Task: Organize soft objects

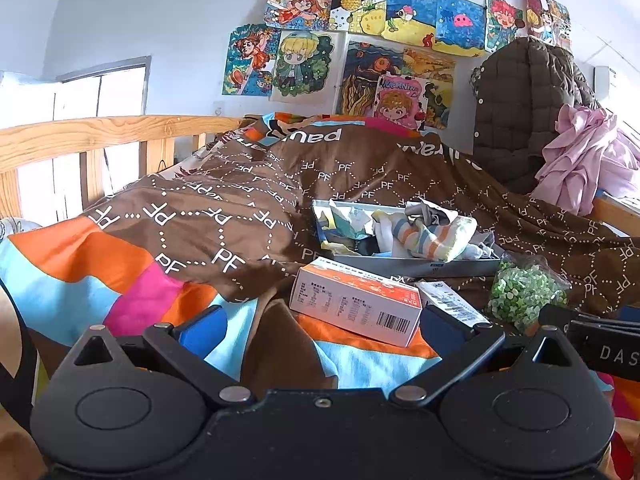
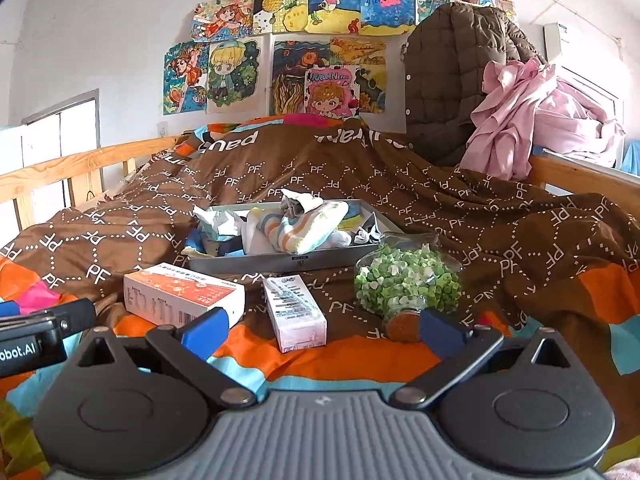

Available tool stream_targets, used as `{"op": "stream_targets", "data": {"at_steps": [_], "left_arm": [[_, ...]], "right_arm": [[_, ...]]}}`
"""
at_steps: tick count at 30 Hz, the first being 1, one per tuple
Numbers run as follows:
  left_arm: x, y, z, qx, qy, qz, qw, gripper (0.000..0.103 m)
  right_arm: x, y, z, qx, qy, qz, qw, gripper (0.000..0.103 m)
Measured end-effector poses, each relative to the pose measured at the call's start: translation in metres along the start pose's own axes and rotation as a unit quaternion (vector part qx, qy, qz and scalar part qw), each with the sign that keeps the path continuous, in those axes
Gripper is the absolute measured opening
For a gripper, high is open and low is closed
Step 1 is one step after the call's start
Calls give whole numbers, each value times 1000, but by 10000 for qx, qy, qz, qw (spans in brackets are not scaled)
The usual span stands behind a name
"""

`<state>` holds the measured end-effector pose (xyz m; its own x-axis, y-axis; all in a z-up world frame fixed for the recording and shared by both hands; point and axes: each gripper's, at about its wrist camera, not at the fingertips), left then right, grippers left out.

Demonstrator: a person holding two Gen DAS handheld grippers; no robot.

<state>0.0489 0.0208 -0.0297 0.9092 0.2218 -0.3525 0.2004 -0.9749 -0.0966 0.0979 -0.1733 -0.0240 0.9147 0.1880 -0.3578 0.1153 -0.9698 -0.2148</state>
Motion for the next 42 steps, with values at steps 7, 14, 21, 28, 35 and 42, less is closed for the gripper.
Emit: {"op": "stream_targets", "data": {"at_steps": [7, 14, 21, 28, 35, 42], "left_arm": [[0, 0, -1, 1, 22, -16, 10000, 102], [0, 0, -1, 5, 23, -15, 10000, 102], [0, 0, 0, 9, 15, -16, 10000, 102], [0, 0, 0, 8, 9, -20, 10000, 102], [0, 0, -1, 11, 8, -21, 10000, 102], [1, 0, 4, 14, -31, -49, 10000, 102]], "right_arm": [[1, 0, 0, -6, -18, 7, 10000, 103], [1, 0, 0, -6, -20, 8, 10000, 103], [1, 0, 0, -5, -21, 8, 10000, 103], [1, 0, 0, -3, -20, 9, 10000, 103], [2, 0, 0, -3, -26, 8, 10000, 103], [2, 0, 1, -2, -31, 9, 10000, 103]]}}
Point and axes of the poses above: each gripper's, at about its wrist camera, not at the fingertips, and x roughly the way its jaws point, y to its right, z to its underside, and after that the axes turned 13 degrees about x, right-handed
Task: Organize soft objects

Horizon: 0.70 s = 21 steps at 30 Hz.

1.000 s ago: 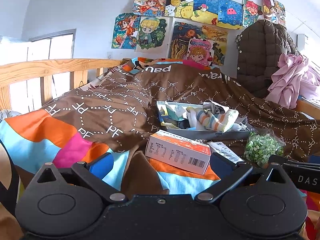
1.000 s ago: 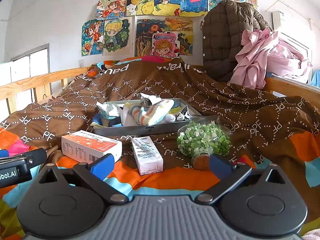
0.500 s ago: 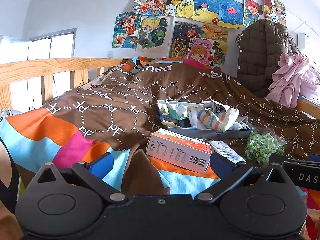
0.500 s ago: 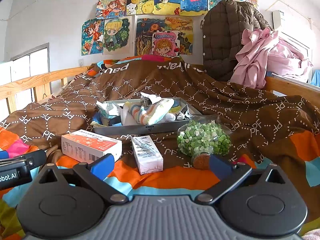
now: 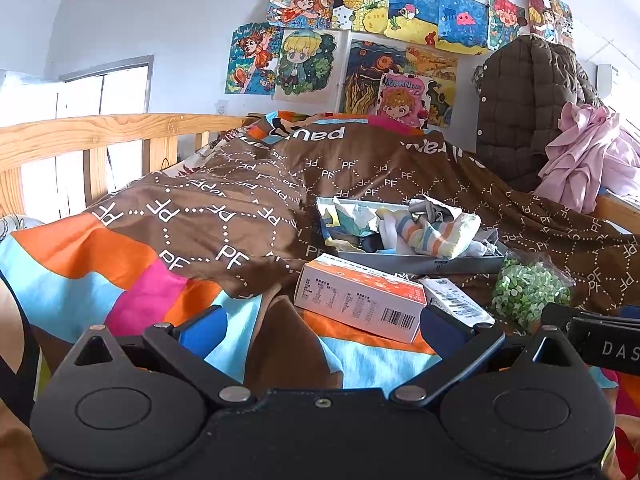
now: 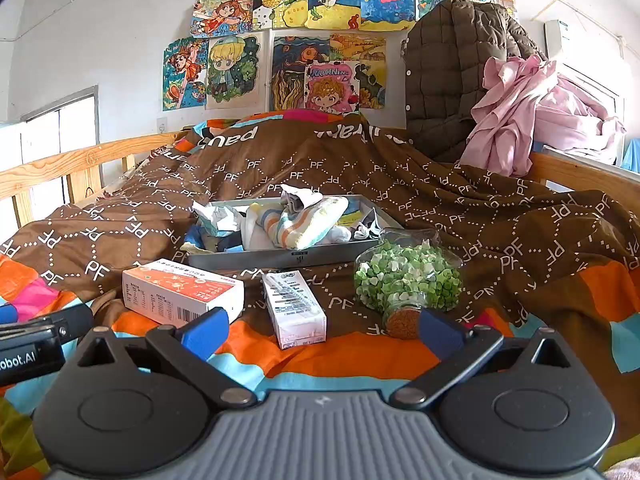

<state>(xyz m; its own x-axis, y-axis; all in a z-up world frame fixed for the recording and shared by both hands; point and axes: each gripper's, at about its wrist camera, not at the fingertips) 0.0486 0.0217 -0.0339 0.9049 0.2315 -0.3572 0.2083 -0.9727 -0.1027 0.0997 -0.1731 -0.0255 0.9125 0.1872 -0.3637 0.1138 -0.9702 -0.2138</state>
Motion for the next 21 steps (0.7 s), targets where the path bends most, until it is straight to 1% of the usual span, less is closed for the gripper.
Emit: {"op": "stream_targets", "data": {"at_steps": [17, 21], "left_arm": [[1, 0, 1, -1, -17, 14, 10000, 102], [3, 2, 0, 17, -64, 70, 10000, 102]], "right_arm": [[0, 0, -1, 4, -4, -1, 10000, 103], [-1, 1, 0, 21, 12, -8, 10000, 103]]}}
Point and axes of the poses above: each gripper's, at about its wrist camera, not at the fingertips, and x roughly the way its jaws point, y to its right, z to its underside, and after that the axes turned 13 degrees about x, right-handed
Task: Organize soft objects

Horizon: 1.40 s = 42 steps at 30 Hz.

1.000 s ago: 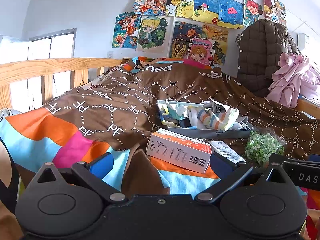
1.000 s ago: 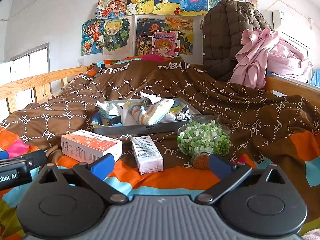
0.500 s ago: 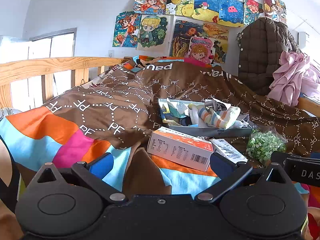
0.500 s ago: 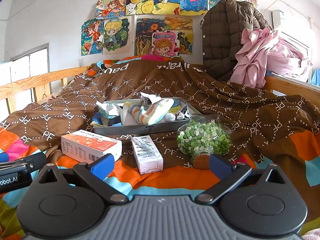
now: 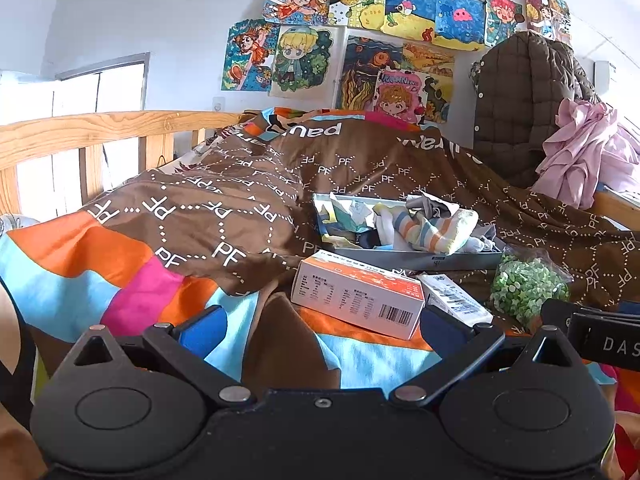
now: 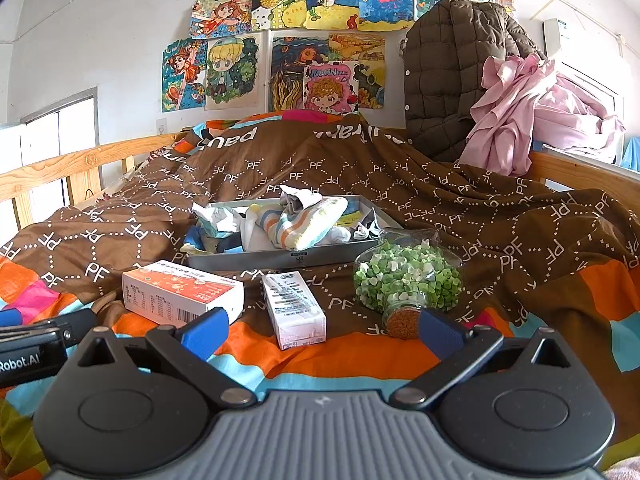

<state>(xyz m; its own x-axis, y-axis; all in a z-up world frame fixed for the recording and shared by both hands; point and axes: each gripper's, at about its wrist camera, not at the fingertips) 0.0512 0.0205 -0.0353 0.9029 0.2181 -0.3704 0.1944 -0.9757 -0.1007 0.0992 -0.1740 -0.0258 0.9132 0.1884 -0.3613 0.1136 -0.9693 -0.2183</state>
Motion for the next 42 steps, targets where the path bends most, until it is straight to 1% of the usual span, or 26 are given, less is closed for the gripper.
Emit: {"op": "stream_targets", "data": {"at_steps": [3, 6, 13, 20, 25, 31, 33, 38, 42], "left_arm": [[1, 1, -1, -31, -76, -2, 10000, 102], [0, 2, -2, -4, -60, 37, 10000, 102], [-1, 7, -5, -11, -96, 341, 9994, 102], [2, 4, -5, -105, -186, 160, 9996, 102], [2, 1, -5, -142, -159, 73, 9997, 102], [2, 1, -5, -82, -166, 1, 9998, 102], [2, 1, -5, -89, -197, -110, 9997, 102], [3, -2, -4, -56, -182, -212, 9996, 102], [3, -2, -4, -42, -168, -222, 9996, 102]], "right_arm": [[1, 1, 1, 14, -2, 5, 10000, 103], [1, 2, 2, 20, -6, 6, 10000, 103], [1, 2, 1, 42, -2, 16, 10000, 103], [1, 3, 1, 48, -5, 21, 10000, 103], [1, 3, 1, 48, -6, 20, 10000, 103], [1, 3, 1, 49, -9, 21, 10000, 103], [1, 3, 1, 49, -10, 21, 10000, 103], [1, 3, 1, 46, -14, 21, 10000, 103], [1, 3, 1, 47, -14, 21, 10000, 103]]}}
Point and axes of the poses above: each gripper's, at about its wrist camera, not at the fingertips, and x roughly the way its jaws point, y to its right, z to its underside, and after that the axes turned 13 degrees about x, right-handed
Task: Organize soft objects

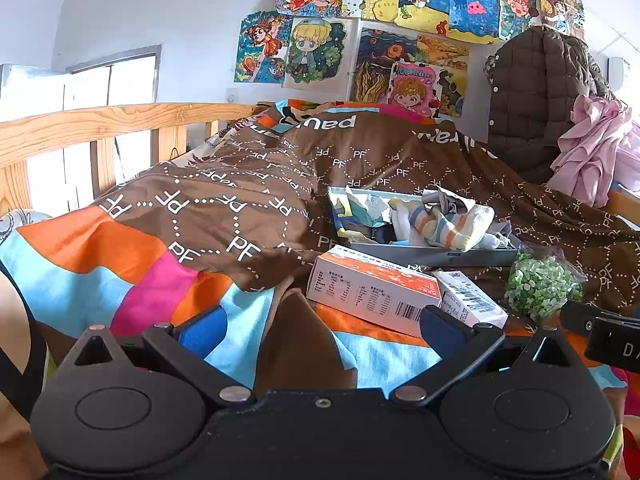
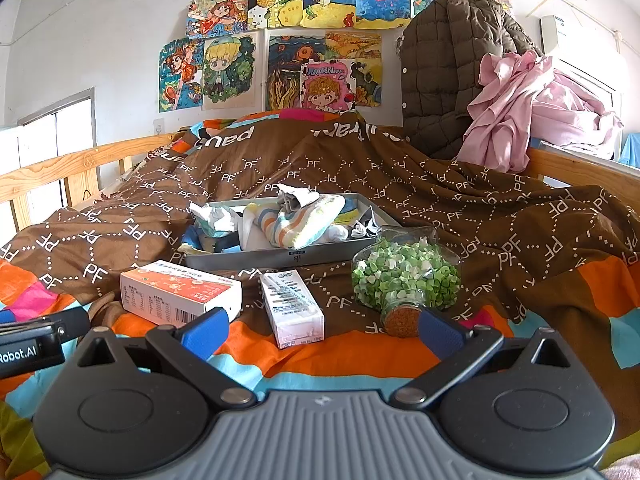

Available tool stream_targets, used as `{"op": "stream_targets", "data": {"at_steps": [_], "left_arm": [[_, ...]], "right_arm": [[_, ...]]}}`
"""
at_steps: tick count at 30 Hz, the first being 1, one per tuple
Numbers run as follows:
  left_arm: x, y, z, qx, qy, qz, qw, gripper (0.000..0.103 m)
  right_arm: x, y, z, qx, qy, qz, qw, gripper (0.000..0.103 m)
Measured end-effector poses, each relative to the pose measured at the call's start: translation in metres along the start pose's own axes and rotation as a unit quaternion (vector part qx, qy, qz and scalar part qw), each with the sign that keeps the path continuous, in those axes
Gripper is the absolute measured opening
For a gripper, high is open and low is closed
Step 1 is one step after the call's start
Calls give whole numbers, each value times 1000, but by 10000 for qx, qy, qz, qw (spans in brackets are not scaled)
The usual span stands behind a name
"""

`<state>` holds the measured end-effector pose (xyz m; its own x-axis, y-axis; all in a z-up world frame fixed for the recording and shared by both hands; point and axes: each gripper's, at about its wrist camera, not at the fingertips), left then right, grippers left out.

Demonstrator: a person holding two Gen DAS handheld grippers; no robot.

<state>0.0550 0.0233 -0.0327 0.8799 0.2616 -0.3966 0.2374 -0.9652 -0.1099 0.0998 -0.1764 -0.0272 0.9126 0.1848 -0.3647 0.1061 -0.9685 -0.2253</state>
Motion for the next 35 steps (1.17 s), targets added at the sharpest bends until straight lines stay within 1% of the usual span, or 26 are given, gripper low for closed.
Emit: {"op": "stream_targets", "data": {"at_steps": [19, 27, 35], "left_arm": [[-2, 5, 0, 296, 49, -6, 9996, 102], [-2, 6, 0, 302, 50, -8, 9995, 102], [-4, 5, 0, 393, 130, -44, 9991, 102]], "right_arm": [[0, 0, 0, -2, -12, 2, 10000, 103], [-1, -1, 0, -1, -15, 5, 10000, 103], [-1, 0, 0, 0, -20, 6, 10000, 103]]}}
Point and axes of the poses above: each gripper's, at about its wrist camera, not at the fingertips, and x roughly the way its jaws point, y to its right, z to its underside, and after that the axes turned 13 degrees about x, right-handed
